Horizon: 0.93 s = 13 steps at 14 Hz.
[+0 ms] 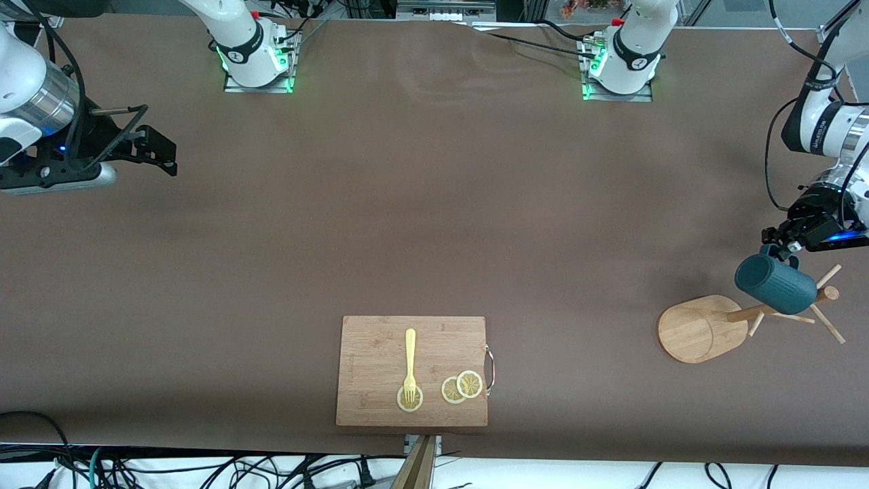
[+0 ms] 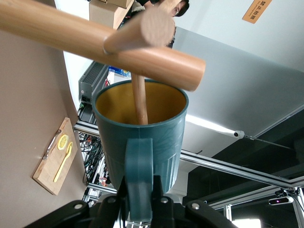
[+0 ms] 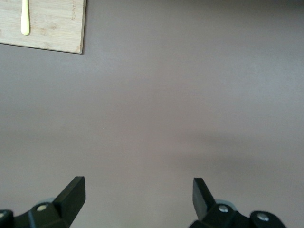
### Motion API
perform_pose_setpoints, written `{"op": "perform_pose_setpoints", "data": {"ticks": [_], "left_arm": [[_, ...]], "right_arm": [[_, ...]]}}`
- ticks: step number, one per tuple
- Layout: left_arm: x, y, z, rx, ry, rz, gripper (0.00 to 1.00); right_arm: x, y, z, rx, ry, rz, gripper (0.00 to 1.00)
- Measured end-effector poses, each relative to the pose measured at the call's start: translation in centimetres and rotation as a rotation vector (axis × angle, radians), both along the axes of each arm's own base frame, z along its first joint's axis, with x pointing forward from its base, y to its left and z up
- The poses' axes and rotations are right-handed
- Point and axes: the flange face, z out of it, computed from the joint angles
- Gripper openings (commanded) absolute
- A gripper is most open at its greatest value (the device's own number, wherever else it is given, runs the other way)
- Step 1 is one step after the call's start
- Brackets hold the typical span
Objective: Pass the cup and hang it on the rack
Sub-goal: 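Lower the mug handle onto a rack peg with the left gripper, then open the left gripper and pull it away from the mug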
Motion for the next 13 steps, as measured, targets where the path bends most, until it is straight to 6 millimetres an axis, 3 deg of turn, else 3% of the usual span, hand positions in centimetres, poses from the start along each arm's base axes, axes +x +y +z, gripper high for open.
{"op": "perform_pose_setpoints", "data": {"ticks": [1,3,7,8,9,13], "left_arm": [[-0.1,0.3,-0.1,-0.003,-0.002,0.002,0.00],[-0.3,0.8,-0.2,-0.009,-0.007,0.005,0.11],[-0.4,1.0,-0.5,-0.012,-0.004,0.007,0.63],[-0.4,1.0,-0.4,-0.010,-0.007,0.007,0.87],[-0.4,1.0,-0.4,-0.007,-0.010,0.008,1.00],[0.3,1.6,0.6,0.024,-0.047,0.009,1.00]], "right_arm": [[0.0,0.0,0.0,0.000,0.000,0.000,1.00],[0.0,0.0,0.0,0.000,0.000,0.000,1.00],[0.0,0.0,0.0,0.000,0.000,0.000,1.00],[0.0,0.0,0.0,0.000,0.000,0.000,1.00],[0.0,0.0,0.0,0.000,0.001,0.000,1.00],[0.0,0.0,0.0,0.000,0.001,0.000,1.00]]}}
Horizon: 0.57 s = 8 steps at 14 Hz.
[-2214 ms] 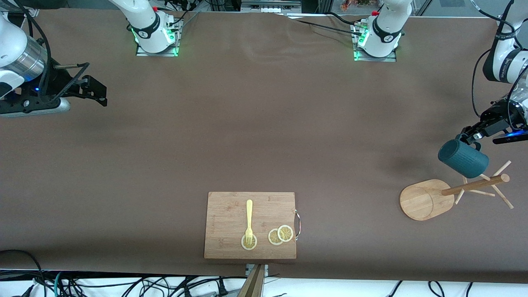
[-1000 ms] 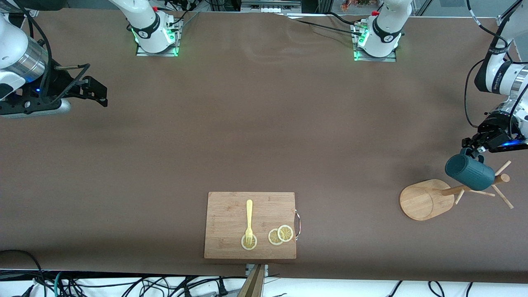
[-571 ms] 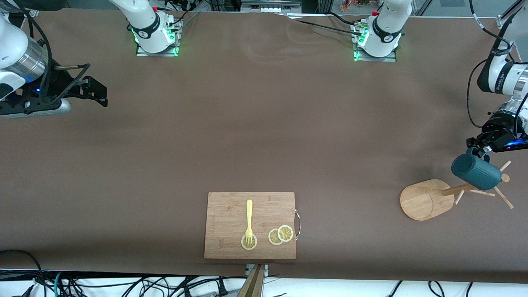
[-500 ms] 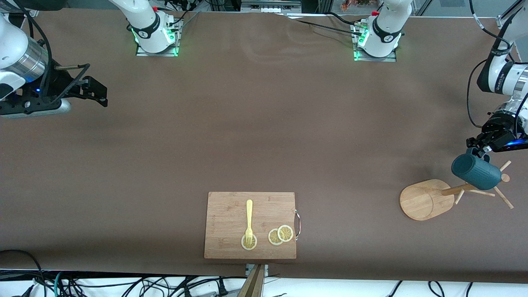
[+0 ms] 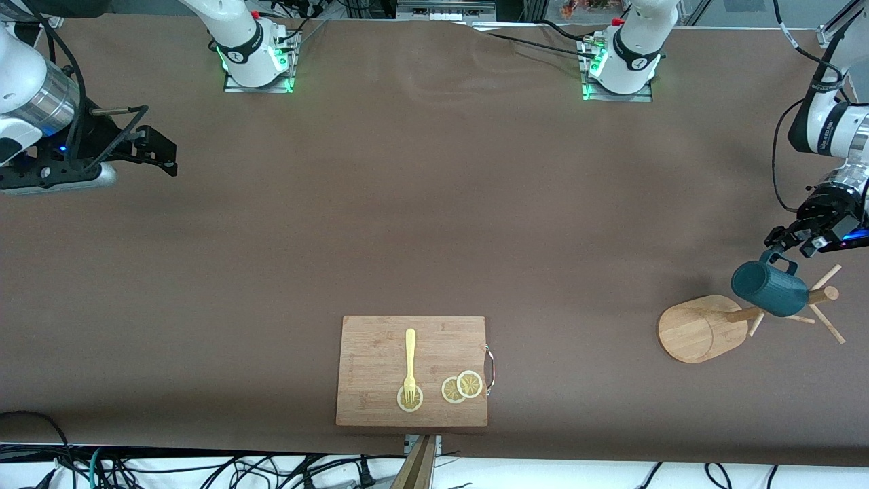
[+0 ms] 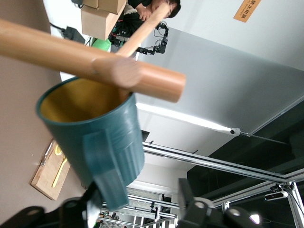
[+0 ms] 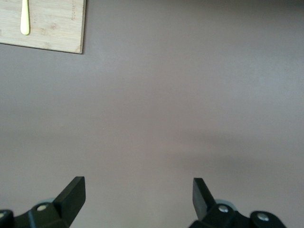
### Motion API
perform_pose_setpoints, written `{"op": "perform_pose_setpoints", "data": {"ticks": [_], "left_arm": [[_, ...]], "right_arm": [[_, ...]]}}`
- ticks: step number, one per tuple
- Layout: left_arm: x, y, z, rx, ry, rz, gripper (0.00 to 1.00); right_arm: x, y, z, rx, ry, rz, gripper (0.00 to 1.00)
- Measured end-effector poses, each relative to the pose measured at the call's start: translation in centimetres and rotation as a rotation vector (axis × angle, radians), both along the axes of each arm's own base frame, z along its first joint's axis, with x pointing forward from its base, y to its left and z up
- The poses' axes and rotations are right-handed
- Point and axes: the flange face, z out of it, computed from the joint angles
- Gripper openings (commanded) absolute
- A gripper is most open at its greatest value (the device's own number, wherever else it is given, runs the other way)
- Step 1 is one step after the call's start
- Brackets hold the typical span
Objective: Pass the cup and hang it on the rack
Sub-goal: 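Open the left gripper and pull it away from the mug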
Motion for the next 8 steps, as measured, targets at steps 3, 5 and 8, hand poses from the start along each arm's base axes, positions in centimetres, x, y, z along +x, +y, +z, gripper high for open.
{"op": "perform_pose_setpoints", "data": {"ticks": [3,5,8], "left_arm": [[-0.1,1.1,1.9,0.067,-0.010,-0.043,1.00],[-1.0,1.8,3.2,0.127,0.001,-0.084,1.00],[-2.7,2.6,4.4,0.199,0.026,-0.156,1.00]], "right_arm": [[0.0,0.0,0.0,0.000,0.000,0.000,1.00],[0.0,0.0,0.0,0.000,0.000,0.000,1.00],[0.0,0.0,0.0,0.000,0.000,0.000,1.00]]}}
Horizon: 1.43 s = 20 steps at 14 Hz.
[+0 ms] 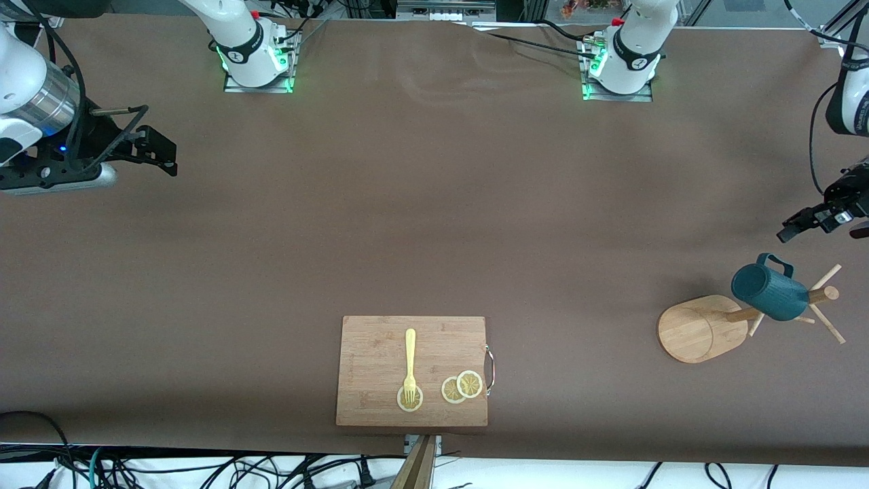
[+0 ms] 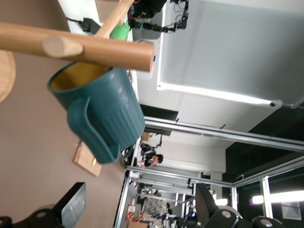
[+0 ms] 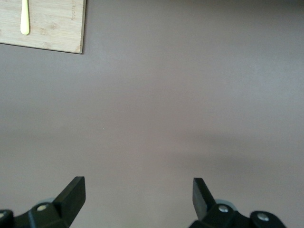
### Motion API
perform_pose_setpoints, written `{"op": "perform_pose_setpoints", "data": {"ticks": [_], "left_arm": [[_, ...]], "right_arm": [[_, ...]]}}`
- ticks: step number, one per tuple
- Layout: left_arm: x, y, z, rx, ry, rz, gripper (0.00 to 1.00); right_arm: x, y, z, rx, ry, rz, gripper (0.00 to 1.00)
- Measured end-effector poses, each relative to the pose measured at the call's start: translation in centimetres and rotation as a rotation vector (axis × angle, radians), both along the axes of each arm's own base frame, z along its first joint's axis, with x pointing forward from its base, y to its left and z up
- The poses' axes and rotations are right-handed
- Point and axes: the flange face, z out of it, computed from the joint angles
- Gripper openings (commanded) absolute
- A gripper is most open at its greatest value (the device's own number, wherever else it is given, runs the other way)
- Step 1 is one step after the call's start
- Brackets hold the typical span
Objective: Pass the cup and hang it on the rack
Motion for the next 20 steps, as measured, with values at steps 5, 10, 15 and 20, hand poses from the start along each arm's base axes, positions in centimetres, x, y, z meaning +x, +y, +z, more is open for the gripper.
{"op": "perform_pose_setpoints", "data": {"ticks": [5,10,15,20], "left_arm": [[-2.7,1.2,1.9,0.106,0.058,-0.103,1.00],[-0.7,-0.1,10.0,0.371,0.198,-0.304,1.00],[3.9,-4.8,16.0,0.751,0.288,-0.487,1.00],[9.0,-14.1,17.0,1.087,0.333,-0.639,1.00]], "right_arm": [[0.0,0.0,-0.1,0.000,0.001,0.000,1.00],[0.0,0.0,-0.1,0.000,0.001,0.000,1.00],[0.0,-0.1,-0.1,0.000,0.001,-0.002,1.00],[0.1,-0.3,-0.1,0.000,0.001,-0.005,1.00]]}}
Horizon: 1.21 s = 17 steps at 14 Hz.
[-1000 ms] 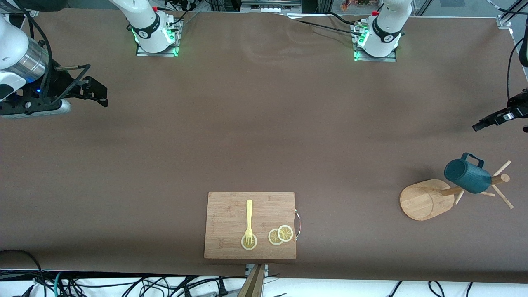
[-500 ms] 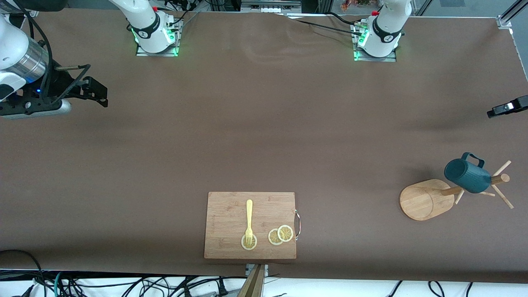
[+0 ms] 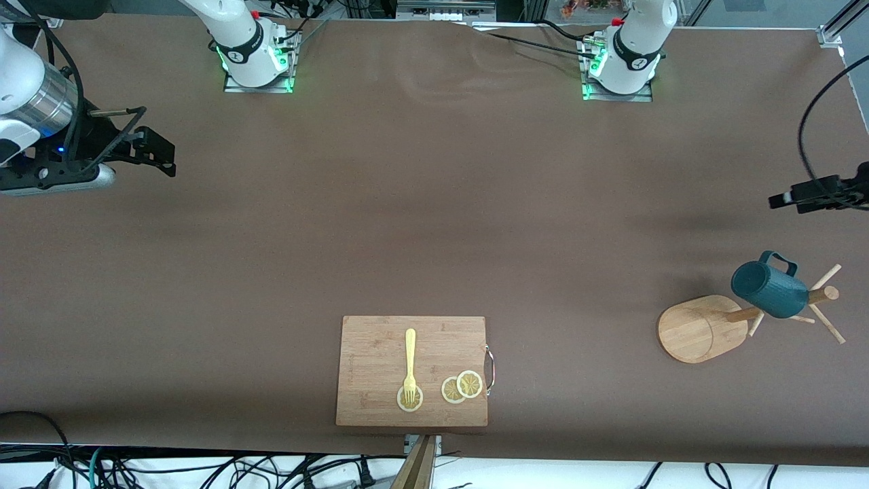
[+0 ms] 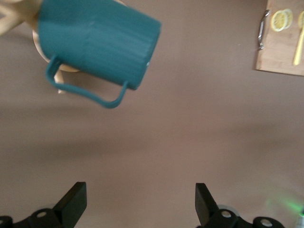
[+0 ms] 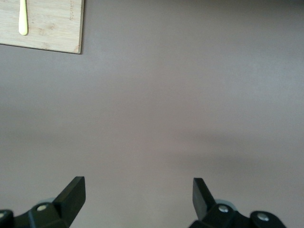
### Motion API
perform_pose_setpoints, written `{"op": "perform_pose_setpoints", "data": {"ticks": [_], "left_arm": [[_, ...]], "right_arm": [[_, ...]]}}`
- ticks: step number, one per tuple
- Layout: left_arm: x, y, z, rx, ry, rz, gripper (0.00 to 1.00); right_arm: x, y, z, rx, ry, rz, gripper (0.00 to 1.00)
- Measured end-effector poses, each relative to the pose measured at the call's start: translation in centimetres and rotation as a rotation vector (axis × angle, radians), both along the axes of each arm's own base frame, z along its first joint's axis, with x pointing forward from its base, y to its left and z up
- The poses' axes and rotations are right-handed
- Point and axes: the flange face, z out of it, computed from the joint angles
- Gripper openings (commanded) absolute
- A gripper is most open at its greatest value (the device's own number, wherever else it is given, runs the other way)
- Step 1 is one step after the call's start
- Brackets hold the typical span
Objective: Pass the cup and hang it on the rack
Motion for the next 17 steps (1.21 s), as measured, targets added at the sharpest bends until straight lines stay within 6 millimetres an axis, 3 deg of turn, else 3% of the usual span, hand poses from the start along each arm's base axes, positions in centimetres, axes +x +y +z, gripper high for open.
{"op": "perform_pose_setpoints", "data": {"ticks": [2,6,12,17], "left_arm": [[1.4,-4.1,1.2,0.073,-0.007,-0.053,1.00],[3.1,-8.9,5.6,0.222,-0.070,-0.164,1.00],[1.8,-12.9,11.3,0.244,0.012,-0.057,1.00],[-0.2,-15.6,13.6,0.259,0.061,-0.019,1.00]], "right_arm": [[0.0,0.0,0.0,0.000,0.000,0.000,1.00],[0.0,0.0,0.0,0.000,0.001,-0.001,1.00],[0.0,-0.1,-0.1,-0.001,0.003,-0.002,1.00],[0.0,-0.1,-0.1,-0.001,0.004,-0.002,1.00]]}}
